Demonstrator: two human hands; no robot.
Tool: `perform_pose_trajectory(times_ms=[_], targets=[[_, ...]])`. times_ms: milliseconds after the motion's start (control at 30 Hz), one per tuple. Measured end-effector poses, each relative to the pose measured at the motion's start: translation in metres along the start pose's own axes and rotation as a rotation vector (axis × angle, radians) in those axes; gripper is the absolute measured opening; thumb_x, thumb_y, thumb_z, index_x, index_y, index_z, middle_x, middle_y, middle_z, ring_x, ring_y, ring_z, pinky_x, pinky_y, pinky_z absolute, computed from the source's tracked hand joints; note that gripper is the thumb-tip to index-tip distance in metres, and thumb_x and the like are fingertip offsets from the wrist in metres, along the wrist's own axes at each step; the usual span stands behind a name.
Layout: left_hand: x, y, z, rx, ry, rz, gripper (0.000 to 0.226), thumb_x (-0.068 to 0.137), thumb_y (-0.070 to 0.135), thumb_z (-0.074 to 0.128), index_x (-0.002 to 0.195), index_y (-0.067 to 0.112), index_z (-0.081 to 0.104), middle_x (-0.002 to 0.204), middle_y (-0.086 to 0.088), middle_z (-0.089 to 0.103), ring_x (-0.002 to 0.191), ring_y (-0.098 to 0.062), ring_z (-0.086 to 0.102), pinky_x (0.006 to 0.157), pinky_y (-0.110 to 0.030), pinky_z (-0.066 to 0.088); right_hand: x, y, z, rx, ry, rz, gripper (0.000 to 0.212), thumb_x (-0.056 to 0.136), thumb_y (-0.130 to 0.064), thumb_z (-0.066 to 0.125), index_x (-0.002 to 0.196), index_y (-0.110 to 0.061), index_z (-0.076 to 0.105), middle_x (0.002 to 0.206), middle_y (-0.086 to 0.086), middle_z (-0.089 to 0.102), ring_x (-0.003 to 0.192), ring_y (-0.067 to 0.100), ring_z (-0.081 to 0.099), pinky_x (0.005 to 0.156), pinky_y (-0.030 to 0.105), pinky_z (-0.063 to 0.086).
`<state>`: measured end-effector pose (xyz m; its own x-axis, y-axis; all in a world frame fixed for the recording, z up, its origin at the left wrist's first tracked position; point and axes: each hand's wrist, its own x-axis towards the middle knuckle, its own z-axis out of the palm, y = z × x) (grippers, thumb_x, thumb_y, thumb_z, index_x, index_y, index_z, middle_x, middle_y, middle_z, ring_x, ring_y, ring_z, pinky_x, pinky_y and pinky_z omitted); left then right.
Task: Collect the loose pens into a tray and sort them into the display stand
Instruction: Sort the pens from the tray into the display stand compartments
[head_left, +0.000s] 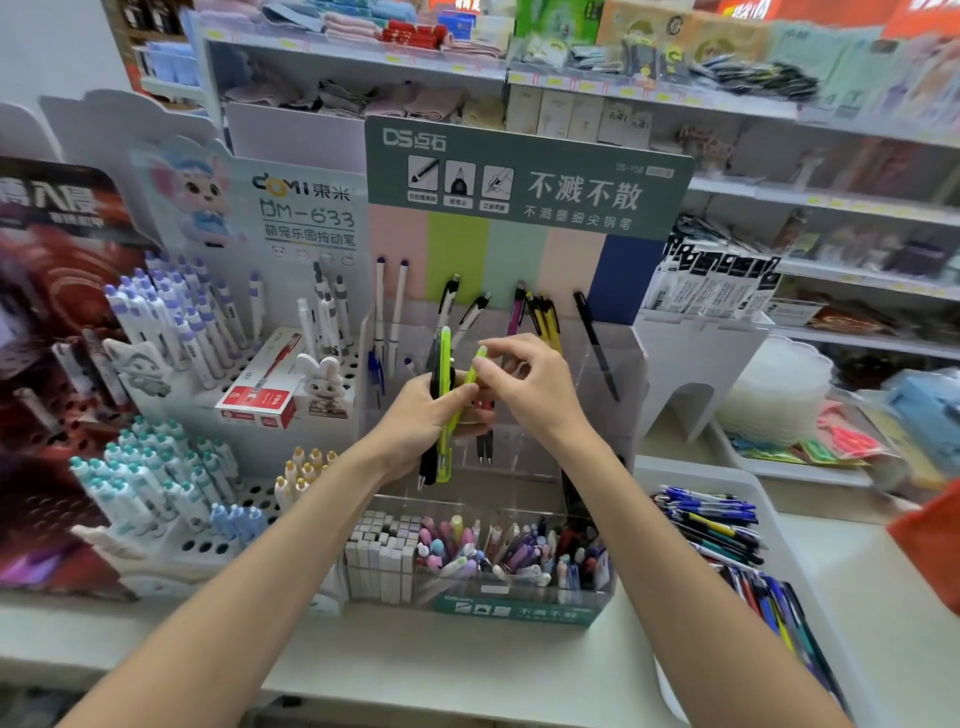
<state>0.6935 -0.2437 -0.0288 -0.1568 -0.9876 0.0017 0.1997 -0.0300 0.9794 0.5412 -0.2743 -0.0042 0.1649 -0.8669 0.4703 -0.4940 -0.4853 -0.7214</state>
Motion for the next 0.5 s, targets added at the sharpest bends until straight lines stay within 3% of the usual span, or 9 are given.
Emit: perform_pose_trajectory(times_ms=[133, 267, 367, 433, 500], targets=[[0.008, -0.001, 0.016, 0.019, 0.002, 0.021, 0.023, 0.101, 0.020, 0.053, 0.112, 0.006, 0.067, 0.107, -0.015, 0.074, 0.100, -0.029, 0.072, 0.088, -0.041, 0.059, 0.001, -0.005, -0.012, 0.220, 0.064, 0.110, 0.017, 0.089, -0.011, 0.068, 0.107, -0.013, 0.070, 0.094, 0.002, 0.070, 0.085, 0.014, 0.066, 0.080, 0.031, 0.056], [0.016, -0.010, 0.021, 0.061, 0.118, 0.039, 0.024, 0.105, 0.015, 0.046, 0.107, 0.005, 0.067, 0.103, -0.013, 0.075, 0.097, -0.026, 0.072, 0.088, -0.048, 0.058, 0.011, 0.008, -0.054, 0.264, 0.410, 0.147, 0.019, 0.093, -0.011, 0.065, 0.111, -0.014, 0.068, 0.094, -0.001, 0.071, 0.087, 0.012, 0.067, 0.082, 0.026, 0.056], [0.017, -0.012, 0.027, 0.113, 0.130, 0.048, 0.025, 0.106, 0.018, 0.044, 0.105, 0.007, 0.067, 0.082, -0.004, 0.074, 0.069, -0.016, 0.065, 0.071, -0.035, 0.054, 0.011, 0.020, -0.077, 0.126, 0.537, 0.084, 0.024, 0.094, -0.008, 0.062, 0.117, -0.007, 0.066, 0.097, 0.001, 0.069, 0.084, 0.006, 0.063, 0.078, 0.013, 0.050], [0.017, -0.015, 0.032, 0.157, 0.109, 0.051, 0.024, 0.106, 0.020, 0.044, 0.110, 0.007, 0.064, 0.068, 0.001, 0.062, 0.055, -0.010, 0.050, 0.054, -0.022, 0.044, 0.004, 0.027, -0.076, -0.009, 0.502, 0.036, 0.026, 0.093, -0.007, 0.062, 0.119, -0.008, 0.065, 0.099, 0.003, 0.069, 0.085, 0.008, 0.063, 0.079, 0.010, 0.048], [0.017, -0.017, 0.037, 0.138, 0.068, 0.044, 0.023, 0.106, 0.020, 0.044, 0.114, 0.004, 0.058, 0.064, 0.003, 0.054, 0.051, -0.008, 0.042, 0.047, -0.018, 0.037, -0.004, 0.036, -0.064, -0.088, 0.413, 0.018, 0.028, 0.093, -0.006, 0.063, 0.120, -0.009, 0.063, 0.099, 0.002, 0.069, 0.086, 0.010, 0.063, 0.081, 0.014, 0.049]])
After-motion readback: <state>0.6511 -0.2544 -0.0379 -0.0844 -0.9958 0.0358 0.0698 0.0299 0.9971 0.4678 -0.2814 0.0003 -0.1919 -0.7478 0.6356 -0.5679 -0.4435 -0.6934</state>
